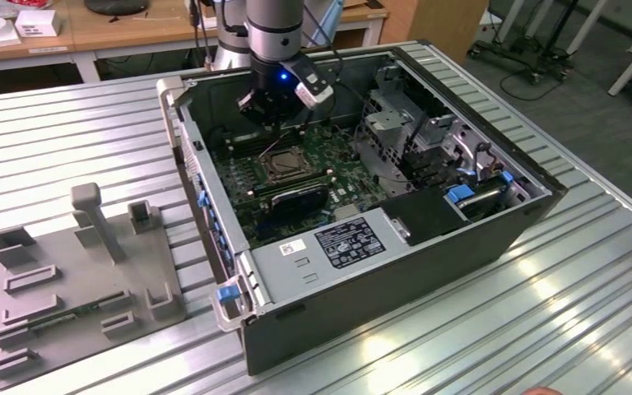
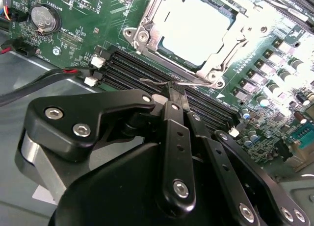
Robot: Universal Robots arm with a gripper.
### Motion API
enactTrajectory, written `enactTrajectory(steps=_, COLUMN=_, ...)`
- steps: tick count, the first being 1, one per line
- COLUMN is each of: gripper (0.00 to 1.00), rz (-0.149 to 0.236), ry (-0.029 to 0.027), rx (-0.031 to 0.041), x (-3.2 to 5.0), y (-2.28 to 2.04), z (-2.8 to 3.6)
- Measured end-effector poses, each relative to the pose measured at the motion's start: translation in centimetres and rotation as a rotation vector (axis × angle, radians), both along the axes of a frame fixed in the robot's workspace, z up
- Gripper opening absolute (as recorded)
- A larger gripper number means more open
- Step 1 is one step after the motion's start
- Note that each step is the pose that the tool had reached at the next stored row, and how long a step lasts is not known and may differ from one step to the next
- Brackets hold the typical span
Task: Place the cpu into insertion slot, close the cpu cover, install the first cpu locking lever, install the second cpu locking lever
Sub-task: 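Install the first cpu locking lever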
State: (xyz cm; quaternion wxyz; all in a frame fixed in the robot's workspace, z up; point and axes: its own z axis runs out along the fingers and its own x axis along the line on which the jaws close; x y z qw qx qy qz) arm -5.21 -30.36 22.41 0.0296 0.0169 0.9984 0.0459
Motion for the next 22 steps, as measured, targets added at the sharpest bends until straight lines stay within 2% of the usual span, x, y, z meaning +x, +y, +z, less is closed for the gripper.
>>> enactTrajectory(steps=22, gripper=0.1, rz=0.0, ry=-0.0003, rx=0.0004, x=0.02, y=0.01, z=-0.5)
